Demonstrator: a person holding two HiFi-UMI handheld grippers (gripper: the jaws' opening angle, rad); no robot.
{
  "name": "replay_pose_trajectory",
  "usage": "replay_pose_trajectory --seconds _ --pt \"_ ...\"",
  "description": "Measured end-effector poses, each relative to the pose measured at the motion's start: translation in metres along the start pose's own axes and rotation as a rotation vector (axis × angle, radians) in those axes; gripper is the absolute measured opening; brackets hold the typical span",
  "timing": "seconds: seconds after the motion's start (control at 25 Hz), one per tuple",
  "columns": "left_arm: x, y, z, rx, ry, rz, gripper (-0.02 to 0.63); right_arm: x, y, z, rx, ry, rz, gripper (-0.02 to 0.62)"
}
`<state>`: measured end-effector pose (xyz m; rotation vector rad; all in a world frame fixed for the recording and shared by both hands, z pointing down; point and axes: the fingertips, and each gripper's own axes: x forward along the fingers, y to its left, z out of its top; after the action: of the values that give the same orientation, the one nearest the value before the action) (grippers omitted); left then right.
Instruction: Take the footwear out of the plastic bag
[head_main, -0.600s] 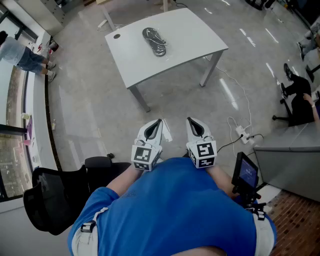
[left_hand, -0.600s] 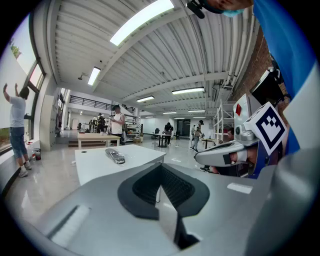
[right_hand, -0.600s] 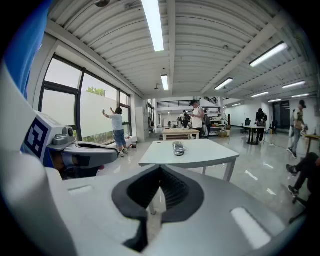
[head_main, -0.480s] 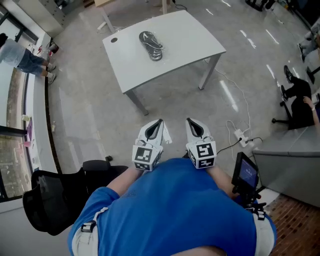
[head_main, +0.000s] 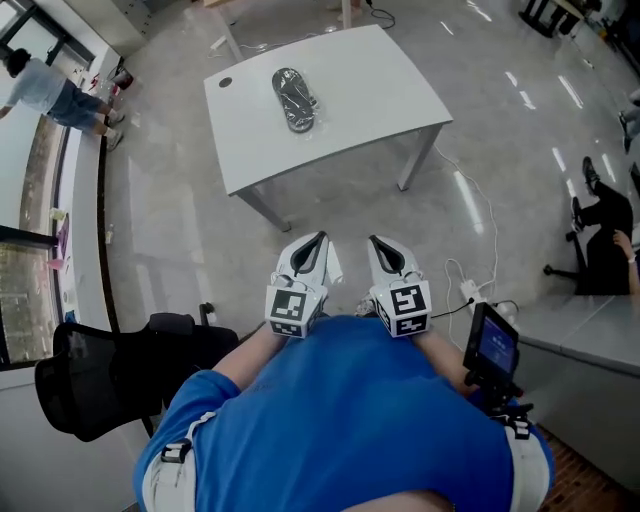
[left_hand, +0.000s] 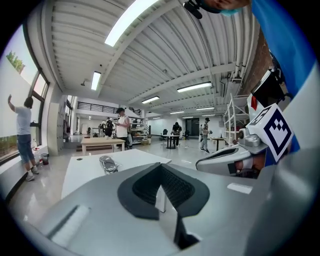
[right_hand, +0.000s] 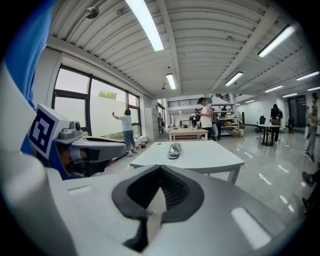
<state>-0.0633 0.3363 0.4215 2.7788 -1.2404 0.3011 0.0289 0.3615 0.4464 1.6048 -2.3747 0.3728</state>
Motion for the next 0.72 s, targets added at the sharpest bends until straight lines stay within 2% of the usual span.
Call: replay_pose_trajectory --seconds 0.2,0.4,0.72 --pt "0.012 -0.01 0.004 -0.009 0.021 0.055 0.006 0.008 -0.016 0.003 -0.014 0.012 0.074 0.002" --pt "0.017 0.005 0.003 -0.022 0.031 0.111 0.006 0.025 -0.012 0.012 -0.024 0.012 0.139 0.002" --pt "0.046 0.034 -0.005 -0.045 0.028 0.14 0.006 0.066 -0.021 0.014 -0.041 0.033 0.171 0.002"
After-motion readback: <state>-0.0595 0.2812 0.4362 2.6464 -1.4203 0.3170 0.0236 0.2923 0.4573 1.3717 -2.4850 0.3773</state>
